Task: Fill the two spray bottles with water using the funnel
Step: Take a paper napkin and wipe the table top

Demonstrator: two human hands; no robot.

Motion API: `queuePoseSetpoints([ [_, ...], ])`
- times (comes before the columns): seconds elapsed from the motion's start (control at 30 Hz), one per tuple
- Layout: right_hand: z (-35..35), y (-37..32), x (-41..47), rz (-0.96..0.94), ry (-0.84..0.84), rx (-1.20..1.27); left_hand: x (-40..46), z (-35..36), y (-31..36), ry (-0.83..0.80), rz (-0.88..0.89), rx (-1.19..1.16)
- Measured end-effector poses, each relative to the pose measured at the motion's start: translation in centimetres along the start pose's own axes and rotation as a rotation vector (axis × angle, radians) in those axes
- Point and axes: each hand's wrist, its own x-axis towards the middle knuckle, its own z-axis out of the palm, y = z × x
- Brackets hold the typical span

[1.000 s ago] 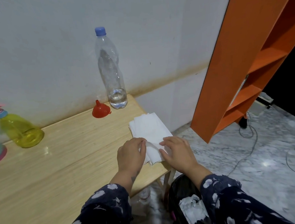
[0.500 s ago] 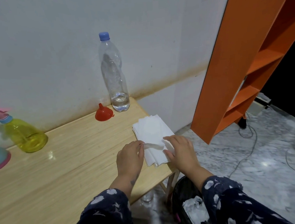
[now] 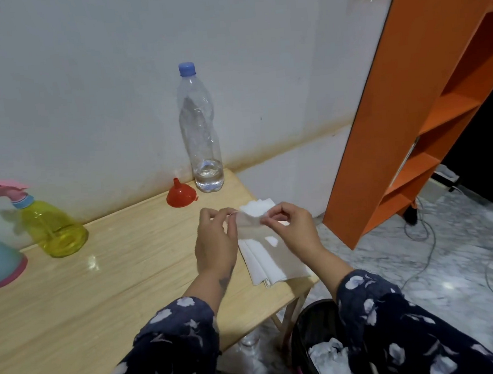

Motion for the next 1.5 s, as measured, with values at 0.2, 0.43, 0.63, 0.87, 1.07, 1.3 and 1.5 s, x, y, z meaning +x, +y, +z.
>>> queuePoseSetpoints([
  [0.2,0.8,-3.9,3.4,0.043,0.036,0.205,2.7,-2.1,3.4,0.148,0.002,-0.186],
  [0.43,2.9,-7.8,4.4,0.139,-0.176,0.467,3.2,-4.0,3.9,0.071,0.072,-0.333],
  [0.63,6.0,-9.3,4.8,0.164,-0.374,0.528,3.0,-6.9,3.0,0.207,0.007,-0.355],
  [0.87,10.9,-11.3,3.0,0.157,-0.555,0.472,1.0,-11.0,0.8,0.357,-0.091,-0.334],
  [1.07,14.8,-13.2,0.4,0.161,-0.687,0.489,-0.6,-14.6,-2.2,0.424,-0.158,-0.299],
  [1.3,20.0,-15.5,-3.1,0.065,-0.653,0.451,-2.0,-20.5,-5.5,0.474,-0.22,-0.405],
  [1.5,24.9,-16.8,-7.1,-0.018,-0.494,0.327,-3.6,-25.5,-10.0,0.324,-0.282,-0.498],
])
